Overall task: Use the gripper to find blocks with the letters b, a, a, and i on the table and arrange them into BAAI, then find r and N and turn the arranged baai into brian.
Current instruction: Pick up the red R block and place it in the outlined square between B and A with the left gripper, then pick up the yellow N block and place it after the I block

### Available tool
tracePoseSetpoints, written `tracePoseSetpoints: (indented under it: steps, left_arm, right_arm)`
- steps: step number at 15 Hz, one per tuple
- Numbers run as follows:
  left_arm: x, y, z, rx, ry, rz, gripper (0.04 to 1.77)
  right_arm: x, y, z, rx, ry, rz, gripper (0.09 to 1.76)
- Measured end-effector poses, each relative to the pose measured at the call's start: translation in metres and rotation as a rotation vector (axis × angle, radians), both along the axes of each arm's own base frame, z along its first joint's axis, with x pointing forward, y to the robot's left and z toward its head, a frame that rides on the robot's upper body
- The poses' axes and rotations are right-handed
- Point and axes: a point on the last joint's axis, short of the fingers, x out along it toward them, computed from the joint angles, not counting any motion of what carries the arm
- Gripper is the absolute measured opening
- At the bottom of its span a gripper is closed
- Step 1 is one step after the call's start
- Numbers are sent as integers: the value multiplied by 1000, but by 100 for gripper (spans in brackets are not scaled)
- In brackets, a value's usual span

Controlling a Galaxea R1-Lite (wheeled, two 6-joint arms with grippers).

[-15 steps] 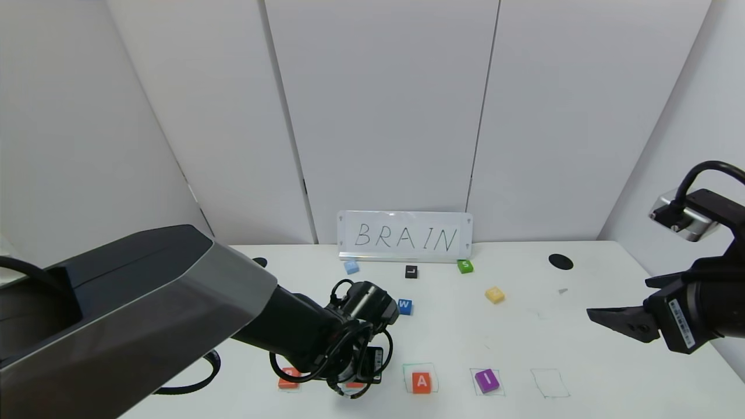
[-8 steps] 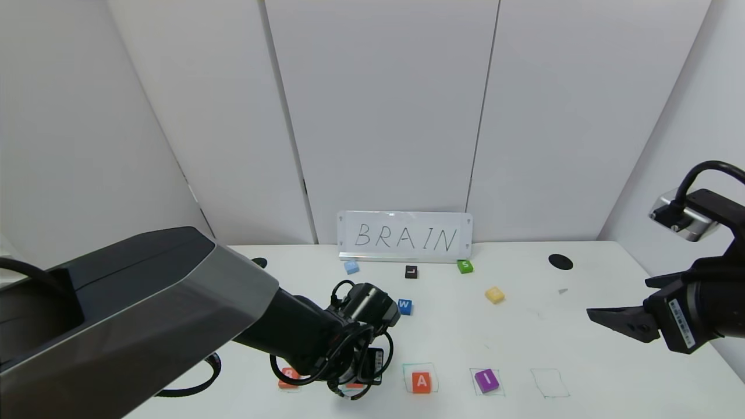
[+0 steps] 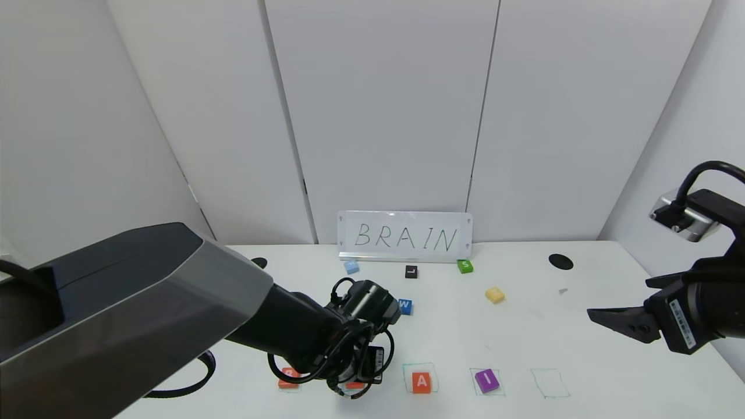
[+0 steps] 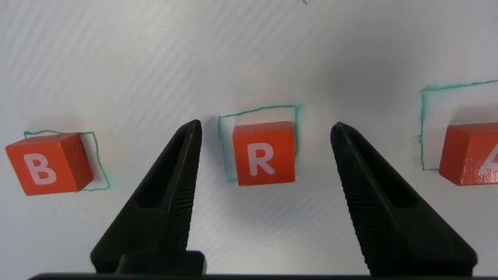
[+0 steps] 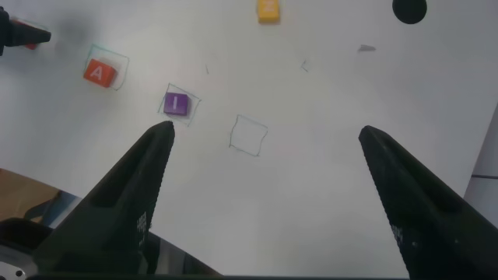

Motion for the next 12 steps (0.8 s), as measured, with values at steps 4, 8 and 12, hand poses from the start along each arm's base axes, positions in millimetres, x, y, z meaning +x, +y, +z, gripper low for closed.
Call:
tracePoseSetpoints:
  steps: [4, 8, 12]
  left_arm:
    - [-3, 2, 26, -39, -54, -3, 142]
    - [-14, 12, 61, -56, -108, -38, 153]
    - [-29, 26, 106, -72, -207, -110, 161]
  right_arm:
    - [0, 0, 0, 0, 1, 0, 171]
    - [4, 1, -3, -4, 9, -4, 171]
    - [6, 2, -6, -4, 14, -3, 171]
